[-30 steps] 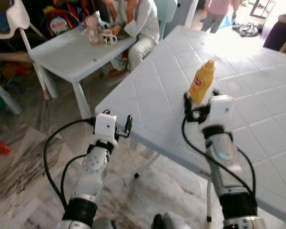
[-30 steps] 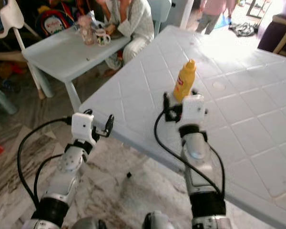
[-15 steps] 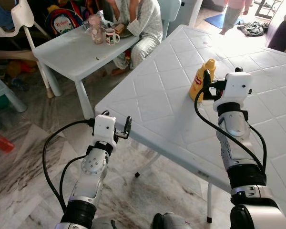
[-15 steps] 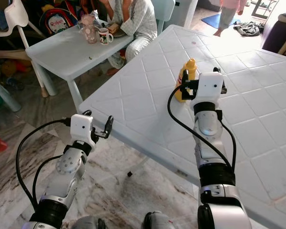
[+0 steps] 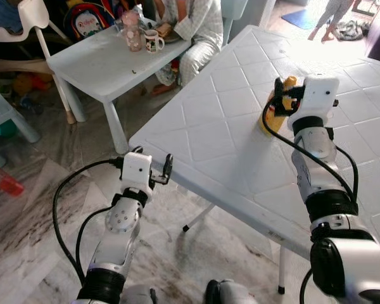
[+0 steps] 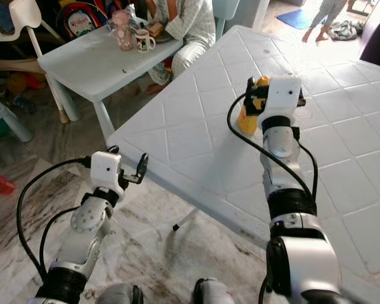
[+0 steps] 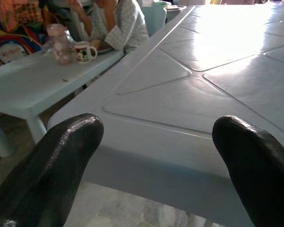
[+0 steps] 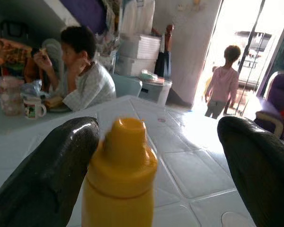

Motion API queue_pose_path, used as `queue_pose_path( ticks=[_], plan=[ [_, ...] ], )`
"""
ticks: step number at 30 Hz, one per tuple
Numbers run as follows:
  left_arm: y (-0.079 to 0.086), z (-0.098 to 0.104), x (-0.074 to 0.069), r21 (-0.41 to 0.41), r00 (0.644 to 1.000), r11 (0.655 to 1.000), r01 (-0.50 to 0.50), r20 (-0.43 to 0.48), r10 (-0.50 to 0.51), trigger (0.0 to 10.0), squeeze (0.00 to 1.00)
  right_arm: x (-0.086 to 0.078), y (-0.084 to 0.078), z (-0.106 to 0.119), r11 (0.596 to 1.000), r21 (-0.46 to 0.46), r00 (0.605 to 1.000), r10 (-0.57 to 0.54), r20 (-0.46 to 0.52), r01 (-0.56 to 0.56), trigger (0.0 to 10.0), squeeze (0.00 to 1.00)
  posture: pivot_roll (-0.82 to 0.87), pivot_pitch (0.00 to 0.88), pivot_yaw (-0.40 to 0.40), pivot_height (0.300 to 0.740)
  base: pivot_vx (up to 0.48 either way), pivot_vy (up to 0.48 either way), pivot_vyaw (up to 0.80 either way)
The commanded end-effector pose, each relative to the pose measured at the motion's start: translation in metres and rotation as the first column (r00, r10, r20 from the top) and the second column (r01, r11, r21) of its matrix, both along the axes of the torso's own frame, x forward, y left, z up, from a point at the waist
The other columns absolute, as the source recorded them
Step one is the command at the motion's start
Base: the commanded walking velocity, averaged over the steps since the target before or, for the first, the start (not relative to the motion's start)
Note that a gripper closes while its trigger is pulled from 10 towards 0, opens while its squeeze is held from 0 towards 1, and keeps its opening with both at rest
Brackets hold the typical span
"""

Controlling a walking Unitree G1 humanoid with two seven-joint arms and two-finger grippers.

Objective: Restocking fridge

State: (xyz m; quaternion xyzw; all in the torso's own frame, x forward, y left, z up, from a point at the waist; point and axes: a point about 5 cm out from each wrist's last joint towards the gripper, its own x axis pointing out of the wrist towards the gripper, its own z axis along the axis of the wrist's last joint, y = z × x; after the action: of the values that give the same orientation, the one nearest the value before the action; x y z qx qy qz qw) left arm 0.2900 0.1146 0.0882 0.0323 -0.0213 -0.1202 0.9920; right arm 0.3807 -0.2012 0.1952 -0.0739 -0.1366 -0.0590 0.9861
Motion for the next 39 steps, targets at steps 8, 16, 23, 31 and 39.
queue_pose_path(
  ticks=[8,16,23,31,39],
  plan=[
    [0.000,0.000,-0.003,0.019,1.000,1.000,0.007,-0.012,-0.007,10.0,0.00,0.009,0.000,-0.006,1.000,0.021,0.997,0.016,-0.070,-0.015,10.0,0.00,0.16,0.147,0.005,0.740,0.000,0.000,0.00],
    [0.000,0.000,-0.004,0.023,1.000,1.000,0.008,-0.015,-0.008,10.0,0.00,0.014,0.001,-0.017,0.995,0.072,0.983,0.078,-0.168,-0.066,5.6,0.00,0.17,0.154,-0.002,0.740,0.000,0.000,0.00],
    [0.000,0.001,-0.005,0.024,1.000,1.000,0.004,-0.017,-0.004,10.0,0.00,0.015,0.001,-0.015,0.997,0.029,0.984,0.073,-0.165,-0.069,4.4,0.00,0.17,0.154,-0.004,0.740,0.000,0.000,0.00],
    [0.000,0.000,-0.005,0.022,1.000,1.000,0.002,-0.016,-0.002,10.0,0.00,0.017,0.002,-0.004,0.997,-0.025,0.991,0.064,-0.117,-0.067,10.0,0.00,0.17,0.150,-0.008,0.740,0.000,0.000,0.00],
    [-0.001,0.001,-0.004,0.021,1.000,1.000,0.003,-0.016,-0.003,10.0,0.00,0.017,0.006,-0.003,0.996,-0.059,0.993,0.066,-0.098,-0.072,10.0,0.00,0.17,0.147,-0.007,0.740,0.000,0.000,0.00]
  ],
)
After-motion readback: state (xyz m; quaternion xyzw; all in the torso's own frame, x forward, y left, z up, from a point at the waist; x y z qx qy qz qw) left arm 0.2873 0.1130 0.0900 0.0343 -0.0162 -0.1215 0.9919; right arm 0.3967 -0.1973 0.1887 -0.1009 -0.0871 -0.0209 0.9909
